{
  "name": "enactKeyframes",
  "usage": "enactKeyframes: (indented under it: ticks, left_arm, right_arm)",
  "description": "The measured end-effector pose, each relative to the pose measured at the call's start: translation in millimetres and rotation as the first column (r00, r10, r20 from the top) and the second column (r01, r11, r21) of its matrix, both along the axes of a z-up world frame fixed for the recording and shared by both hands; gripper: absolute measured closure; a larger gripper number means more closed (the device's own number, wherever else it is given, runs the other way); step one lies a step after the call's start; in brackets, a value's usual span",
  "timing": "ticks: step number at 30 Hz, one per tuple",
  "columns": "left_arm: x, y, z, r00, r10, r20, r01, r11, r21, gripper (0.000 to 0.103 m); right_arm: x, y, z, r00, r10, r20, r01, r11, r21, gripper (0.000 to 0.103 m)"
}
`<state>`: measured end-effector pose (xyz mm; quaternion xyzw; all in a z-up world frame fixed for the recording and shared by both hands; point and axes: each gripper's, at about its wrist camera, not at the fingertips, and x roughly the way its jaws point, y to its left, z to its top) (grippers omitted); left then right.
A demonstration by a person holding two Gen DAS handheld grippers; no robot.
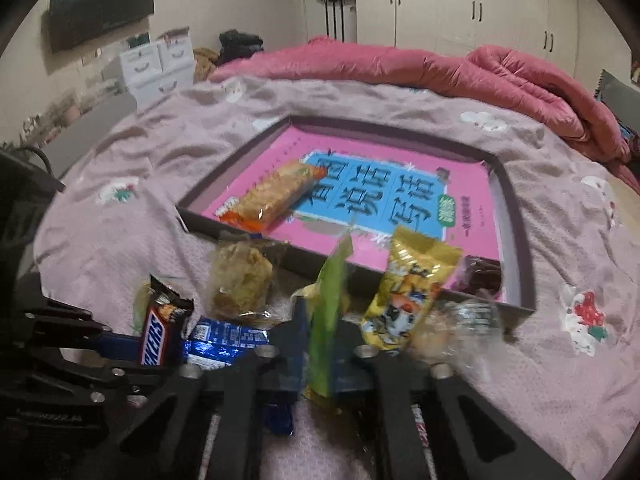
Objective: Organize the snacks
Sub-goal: 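Lift the Snickers bar with left tool while right tool grasps the green packet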
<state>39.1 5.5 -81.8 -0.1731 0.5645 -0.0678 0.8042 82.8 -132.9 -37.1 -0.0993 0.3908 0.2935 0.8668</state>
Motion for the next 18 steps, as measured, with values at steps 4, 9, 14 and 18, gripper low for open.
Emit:
enactKeyframes:
  ticks: [4, 9, 14, 18]
  left_arm:
    - [1, 1, -3, 1.000, 0.004, -0.019, -0.004, 1.000, -0.004, 0.073]
    - [-1, 1, -4, 1.000, 0.000, -0.025, 0.000, 1.000, -0.005, 0.073]
    - [-2, 1, -4, 1.000, -0.002, -0.023, 0.002, 1.000, -0.002, 0.073]
    - [1, 0, -5, 1.000, -0.002, -0.025, 0.002, 1.000, -0.005, 0.073]
  right_arm:
    - [10, -1, -10, 0.998, -0.021, -0.063, 0.020, 1.000, -0.014, 0.096]
    - [11, 6, -10, 0.998, 0.003, -0.064, -0.004, 1.000, -0.014, 0.091]
    - [15, 25, -21, 0.997, 0.016, -0.080, -0.023, 0.996, -0.091, 0.073]
    - [22, 27, -25, 0.994, 0.002, -0.105, -0.009, 0.997, -0.073, 0.070]
